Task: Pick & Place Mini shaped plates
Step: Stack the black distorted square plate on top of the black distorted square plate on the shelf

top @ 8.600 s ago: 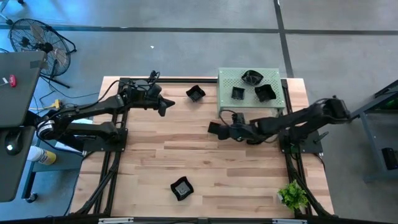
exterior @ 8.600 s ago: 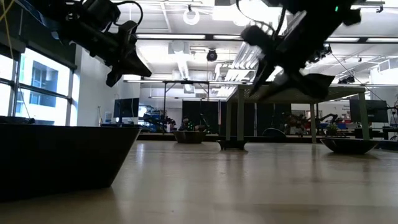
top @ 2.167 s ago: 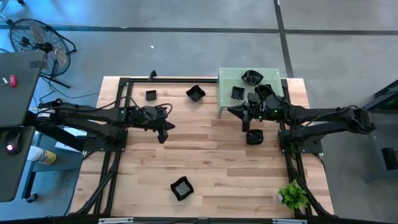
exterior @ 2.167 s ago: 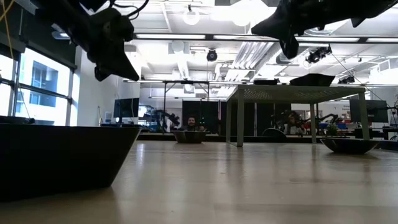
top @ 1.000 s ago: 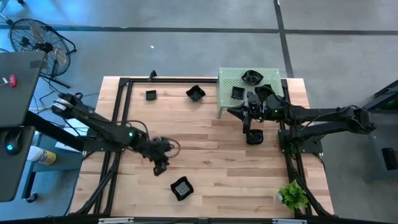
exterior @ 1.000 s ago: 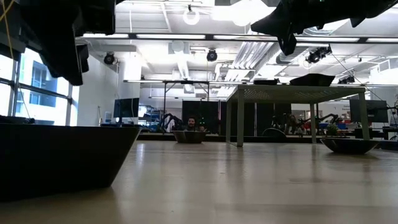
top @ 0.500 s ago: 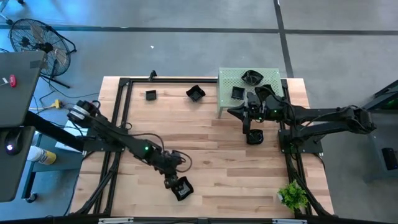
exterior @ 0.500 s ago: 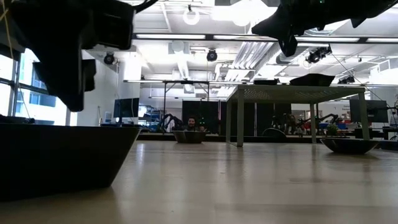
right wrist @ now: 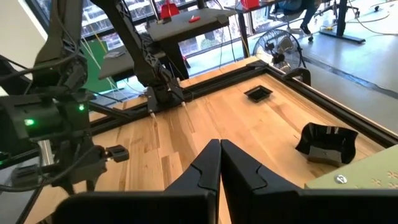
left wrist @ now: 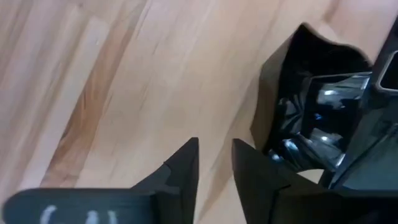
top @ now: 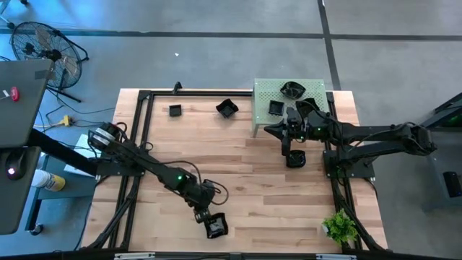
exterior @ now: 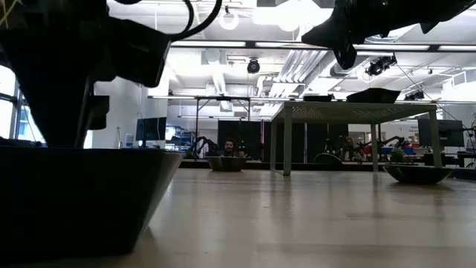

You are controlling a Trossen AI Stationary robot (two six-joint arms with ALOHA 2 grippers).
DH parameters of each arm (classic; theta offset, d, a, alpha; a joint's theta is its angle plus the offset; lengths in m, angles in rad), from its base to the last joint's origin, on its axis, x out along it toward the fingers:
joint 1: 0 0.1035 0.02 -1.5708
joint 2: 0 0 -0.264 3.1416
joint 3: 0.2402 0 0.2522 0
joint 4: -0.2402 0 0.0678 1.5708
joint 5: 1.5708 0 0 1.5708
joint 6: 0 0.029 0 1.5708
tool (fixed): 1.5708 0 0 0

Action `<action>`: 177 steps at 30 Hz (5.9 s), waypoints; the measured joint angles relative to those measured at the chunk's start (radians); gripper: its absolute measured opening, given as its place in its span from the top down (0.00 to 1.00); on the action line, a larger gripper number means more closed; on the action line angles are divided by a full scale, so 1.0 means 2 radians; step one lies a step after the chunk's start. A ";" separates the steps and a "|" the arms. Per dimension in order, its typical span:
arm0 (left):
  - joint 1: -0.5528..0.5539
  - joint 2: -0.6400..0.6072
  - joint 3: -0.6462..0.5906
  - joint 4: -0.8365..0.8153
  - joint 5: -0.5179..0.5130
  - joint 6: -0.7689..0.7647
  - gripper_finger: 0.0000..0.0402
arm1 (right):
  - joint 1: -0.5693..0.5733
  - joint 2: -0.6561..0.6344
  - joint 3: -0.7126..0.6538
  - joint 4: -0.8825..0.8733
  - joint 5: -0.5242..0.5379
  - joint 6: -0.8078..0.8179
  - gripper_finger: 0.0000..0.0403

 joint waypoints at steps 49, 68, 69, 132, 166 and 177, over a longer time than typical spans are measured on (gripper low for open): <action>-0.029 0.031 0.010 0.074 -0.028 0.031 0.83 | 0.000 0.000 0.000 -0.002 0.023 -0.014 0.99; 0.043 -0.067 0.010 -0.039 -0.040 0.001 0.99 | 0.000 0.000 0.000 0.001 0.026 -0.013 1.00; 0.058 -0.080 0.010 -0.049 -0.041 0.014 1.00 | 0.000 0.000 0.000 0.003 0.026 -0.013 0.99; 0.309 0.007 0.056 0.092 0.069 0.234 0.86 | 0.045 -0.059 0.024 -0.166 0.064 0.082 1.00; 0.413 -0.283 -0.308 0.427 0.030 0.225 1.00 | 0.111 0.315 0.061 -0.125 0.034 0.187 0.75; 0.413 -0.283 -0.308 0.422 0.034 0.224 1.00 | 0.110 0.323 0.061 -0.106 0.032 0.196 0.99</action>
